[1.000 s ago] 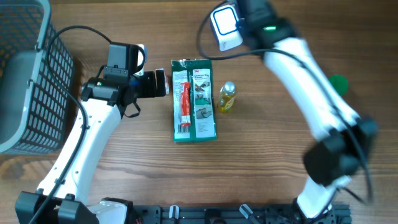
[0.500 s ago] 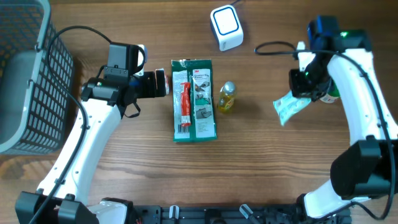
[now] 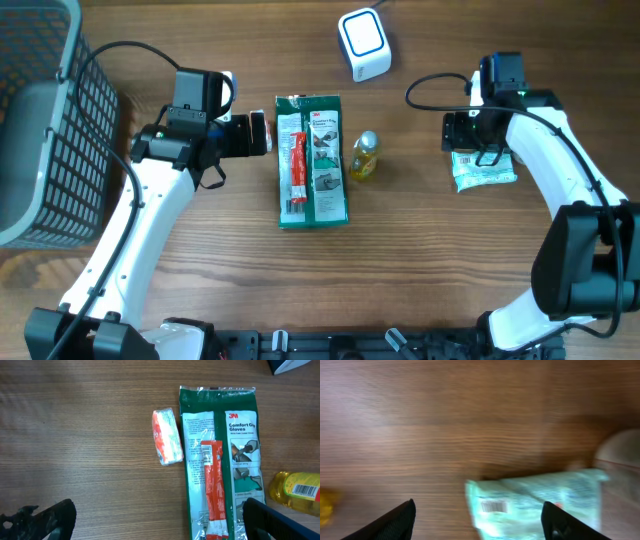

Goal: Scan the item barcode
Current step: 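Move the wipes pack right and release it beside the jar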

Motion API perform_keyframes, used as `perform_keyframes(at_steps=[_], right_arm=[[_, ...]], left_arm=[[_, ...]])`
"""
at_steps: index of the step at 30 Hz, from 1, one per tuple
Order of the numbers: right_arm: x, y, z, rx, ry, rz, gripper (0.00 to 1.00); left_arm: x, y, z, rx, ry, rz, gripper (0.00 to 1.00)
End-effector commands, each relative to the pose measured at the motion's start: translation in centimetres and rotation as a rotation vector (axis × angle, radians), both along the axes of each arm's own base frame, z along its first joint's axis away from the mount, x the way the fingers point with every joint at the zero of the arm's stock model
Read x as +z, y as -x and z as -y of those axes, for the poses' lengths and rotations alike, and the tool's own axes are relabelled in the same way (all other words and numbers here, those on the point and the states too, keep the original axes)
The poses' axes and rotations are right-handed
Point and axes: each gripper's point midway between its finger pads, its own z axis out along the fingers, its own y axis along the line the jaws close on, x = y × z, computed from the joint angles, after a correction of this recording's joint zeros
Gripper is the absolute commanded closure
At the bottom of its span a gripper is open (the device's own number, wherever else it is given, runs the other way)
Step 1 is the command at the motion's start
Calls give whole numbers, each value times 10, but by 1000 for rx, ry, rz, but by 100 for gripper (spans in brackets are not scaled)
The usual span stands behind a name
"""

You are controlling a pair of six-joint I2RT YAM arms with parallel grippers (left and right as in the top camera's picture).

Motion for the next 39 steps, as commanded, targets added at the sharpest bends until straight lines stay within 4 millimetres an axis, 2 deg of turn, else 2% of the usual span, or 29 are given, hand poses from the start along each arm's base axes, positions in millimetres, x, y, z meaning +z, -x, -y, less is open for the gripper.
perform_keyframes(at_steps=[1, 2, 3, 7, 12, 14, 17, 20, 24, 27, 29, 31, 33, 35, 38, 39], right_arm=[[-3, -3, -21, -144, -165, -2, 73], [-3, -5, -17, -189, -157, 6, 92], [-3, -7, -13, -232, -144, 13, 96], [-7, -17, -7, -286, -131, 68, 96], [-35, -12, 0, -321, -112, 111, 95], [-49, -1, 12, -342, -46, 102, 96], [-59, 20, 20, -335, 21, 29, 96], [-66, 55, 22, -232, 79, -120, 92], [-66, 101, 41, -225, 208, -295, 87], [-62, 112, 53, -228, 282, -334, 84], [-57, 110, 52, -228, 281, -335, 84], [-47, 100, 41, -212, 215, -329, 85], [-30, 79, 3, -86, 5, -303, 84], [-8, 61, -34, -11, -208, -258, 69], [7, 45, -56, 18, -337, -204, 44], [8, 41, -57, 20, -339, -188, 0]], left_arm=[[6, -3, -2, 3, -7, 19, 0], [6, -3, -2, 3, -7, 19, 0], [6, -3, -2, 3, -7, 19, 0], [6, -3, -2, 3, -7, 19, 0], [6, -3, -2, 3, -7, 19, 0], [6, -3, -2, 3, -7, 19, 0], [6, -3, -2, 3, -7, 19, 0], [6, -3, -2, 3, -7, 19, 0], [6, -3, -2, 3, -7, 19, 0], [6, -3, -2, 3, -7, 19, 0], [6, -3, -2, 3, -7, 19, 0], [6, -3, -2, 3, -7, 19, 0], [6, -3, -2, 3, -7, 19, 0], [6, -3, -2, 3, -7, 19, 0], [6, -3, -2, 3, -7, 19, 0], [6, -3, -2, 3, -7, 19, 0]])
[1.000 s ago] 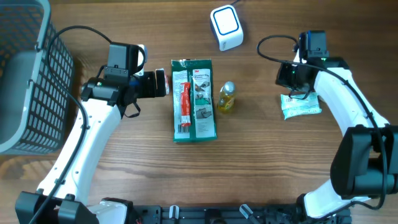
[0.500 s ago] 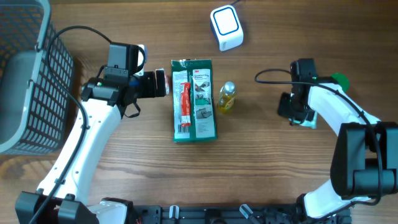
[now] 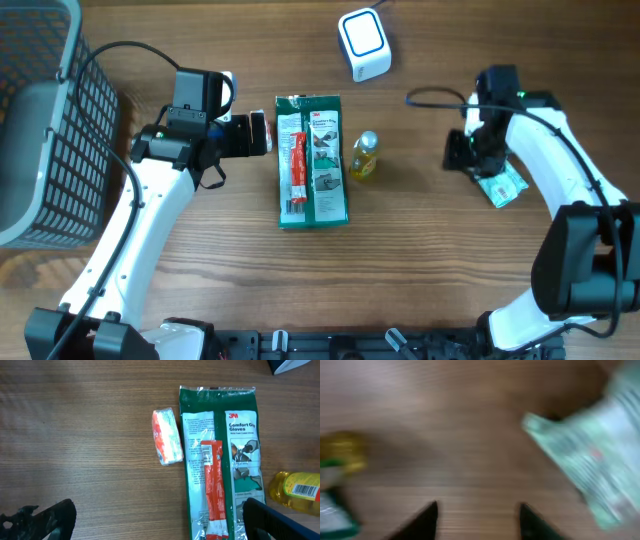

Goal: Scan the item barcode
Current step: 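Move the wipes pack right and release it beside the jar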

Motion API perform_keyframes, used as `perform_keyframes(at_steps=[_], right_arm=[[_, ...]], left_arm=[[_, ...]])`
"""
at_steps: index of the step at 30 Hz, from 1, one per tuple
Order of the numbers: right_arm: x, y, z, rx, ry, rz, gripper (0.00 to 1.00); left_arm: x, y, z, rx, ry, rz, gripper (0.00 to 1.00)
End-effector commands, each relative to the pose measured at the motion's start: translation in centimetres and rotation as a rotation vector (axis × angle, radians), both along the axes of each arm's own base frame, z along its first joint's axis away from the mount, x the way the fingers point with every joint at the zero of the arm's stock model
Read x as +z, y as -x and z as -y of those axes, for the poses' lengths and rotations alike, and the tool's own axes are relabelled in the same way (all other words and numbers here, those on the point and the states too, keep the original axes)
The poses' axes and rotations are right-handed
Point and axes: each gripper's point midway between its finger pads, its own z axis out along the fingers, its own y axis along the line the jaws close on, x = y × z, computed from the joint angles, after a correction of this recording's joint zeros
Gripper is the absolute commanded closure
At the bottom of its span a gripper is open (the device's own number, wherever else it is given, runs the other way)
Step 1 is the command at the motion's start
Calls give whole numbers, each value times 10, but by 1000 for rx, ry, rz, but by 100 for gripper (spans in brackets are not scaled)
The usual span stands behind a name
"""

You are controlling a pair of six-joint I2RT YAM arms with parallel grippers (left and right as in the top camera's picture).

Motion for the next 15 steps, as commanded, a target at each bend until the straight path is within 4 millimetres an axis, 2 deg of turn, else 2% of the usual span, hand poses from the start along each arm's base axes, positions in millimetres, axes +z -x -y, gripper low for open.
perform_keyframes(at_steps=[1, 4, 6, 8, 11, 15], right_arm=[[12, -10, -30, 50, -174, 42, 0], [12, -13, -29, 51, -167, 55, 0], [14, -23, -29, 54, -167, 98, 0], [17, -39, -30, 60, -167, 167, 0], [28, -72, -30, 71, -166, 317, 0], [39, -96, -31, 81, -165, 429, 0]], left_arm=[[6, -3, -2, 3, -7, 19, 0], [6, -3, -2, 3, -7, 19, 0], [6, -3, -2, 3, -7, 19, 0], [6, -3, -2, 3, -7, 19, 0], [6, -3, -2, 3, -7, 19, 0], [6, -3, -2, 3, -7, 18, 0]])
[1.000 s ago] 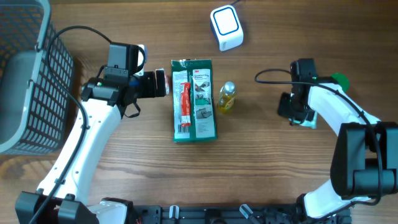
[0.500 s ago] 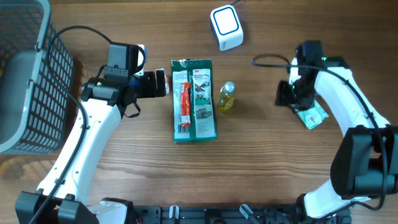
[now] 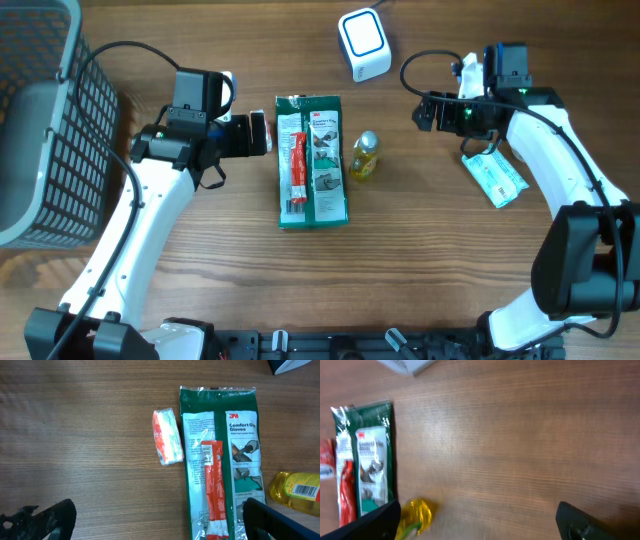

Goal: Scan the item barcode
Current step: 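Move the wipes pack right and release it beside the jar, then move the right gripper left toward the yellow oil bottle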

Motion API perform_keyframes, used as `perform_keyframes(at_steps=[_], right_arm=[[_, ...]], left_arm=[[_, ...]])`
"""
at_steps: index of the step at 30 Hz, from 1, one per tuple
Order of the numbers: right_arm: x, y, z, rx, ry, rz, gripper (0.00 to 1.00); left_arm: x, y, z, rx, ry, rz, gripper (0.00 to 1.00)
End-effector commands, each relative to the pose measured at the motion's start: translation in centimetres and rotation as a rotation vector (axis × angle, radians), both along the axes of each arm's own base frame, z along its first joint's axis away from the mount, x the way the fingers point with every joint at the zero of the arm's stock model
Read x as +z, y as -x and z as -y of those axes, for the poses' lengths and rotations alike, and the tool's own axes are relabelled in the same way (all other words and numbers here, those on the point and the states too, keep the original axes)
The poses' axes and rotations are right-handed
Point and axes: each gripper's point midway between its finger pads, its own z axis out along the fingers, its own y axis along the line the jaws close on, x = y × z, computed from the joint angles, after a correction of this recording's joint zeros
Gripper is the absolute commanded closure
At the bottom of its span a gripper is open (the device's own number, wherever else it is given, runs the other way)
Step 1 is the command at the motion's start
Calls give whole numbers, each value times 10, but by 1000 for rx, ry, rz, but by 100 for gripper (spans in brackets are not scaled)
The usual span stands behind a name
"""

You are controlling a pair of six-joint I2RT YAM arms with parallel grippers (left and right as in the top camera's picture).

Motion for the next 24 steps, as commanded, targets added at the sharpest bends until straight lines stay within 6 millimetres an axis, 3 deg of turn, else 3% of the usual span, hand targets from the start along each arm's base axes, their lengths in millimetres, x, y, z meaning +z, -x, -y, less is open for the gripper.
perform_keyframes(at_steps=[1, 5, 24], right_arm=[[10, -16, -4, 25, -12, 79, 0], [15, -24, -4, 25, -12, 115, 0], [15, -24, -4, 25, -12, 115, 0]], left_arm=[[6, -3, -2, 3, -7, 19, 0], [6, -3, -2, 3, -7, 19, 0], [6, -3, -2, 3, -7, 19, 0]])
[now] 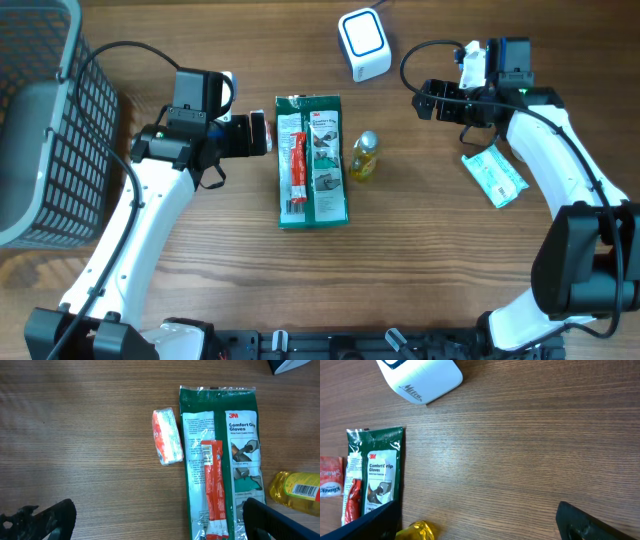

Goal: Scan the item barcode
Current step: 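Move the right gripper left toward the yellow oil bottle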

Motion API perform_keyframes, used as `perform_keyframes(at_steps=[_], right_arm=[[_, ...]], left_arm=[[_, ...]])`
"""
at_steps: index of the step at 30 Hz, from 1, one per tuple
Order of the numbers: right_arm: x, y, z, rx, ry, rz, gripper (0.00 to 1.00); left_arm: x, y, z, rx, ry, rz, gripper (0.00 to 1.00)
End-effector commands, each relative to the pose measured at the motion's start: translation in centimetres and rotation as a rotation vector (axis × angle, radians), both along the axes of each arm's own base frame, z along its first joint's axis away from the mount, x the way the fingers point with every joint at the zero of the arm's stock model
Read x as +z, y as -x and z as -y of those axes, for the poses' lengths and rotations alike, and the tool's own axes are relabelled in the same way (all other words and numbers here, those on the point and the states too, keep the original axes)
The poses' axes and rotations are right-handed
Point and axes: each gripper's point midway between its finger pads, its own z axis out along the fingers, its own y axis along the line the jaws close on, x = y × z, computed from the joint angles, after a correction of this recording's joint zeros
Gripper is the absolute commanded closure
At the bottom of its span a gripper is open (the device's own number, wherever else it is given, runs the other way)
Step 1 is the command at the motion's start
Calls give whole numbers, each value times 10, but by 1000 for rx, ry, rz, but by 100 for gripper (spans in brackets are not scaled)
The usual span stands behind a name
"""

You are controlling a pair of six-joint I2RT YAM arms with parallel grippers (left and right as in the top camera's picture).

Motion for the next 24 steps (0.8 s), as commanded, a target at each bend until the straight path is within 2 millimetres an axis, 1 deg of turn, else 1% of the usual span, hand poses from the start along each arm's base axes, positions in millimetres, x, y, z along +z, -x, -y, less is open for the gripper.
perform_keyframes(at_steps=[1, 22, 23, 24], right_arm=[[3, -3, -3, 24, -6, 16, 0], [3, -3, -3, 23, -7, 16, 0], [3, -3, -4, 6, -23, 8, 0], [3, -3, -5, -47, -58, -16, 0]], left_arm=[[6, -3, -2, 3, -7, 19, 0], [6, -3, -2, 3, -7, 19, 0], [6, -3, -2, 3, -7, 19, 0], [6, -3, -2, 3, -7, 19, 0]])
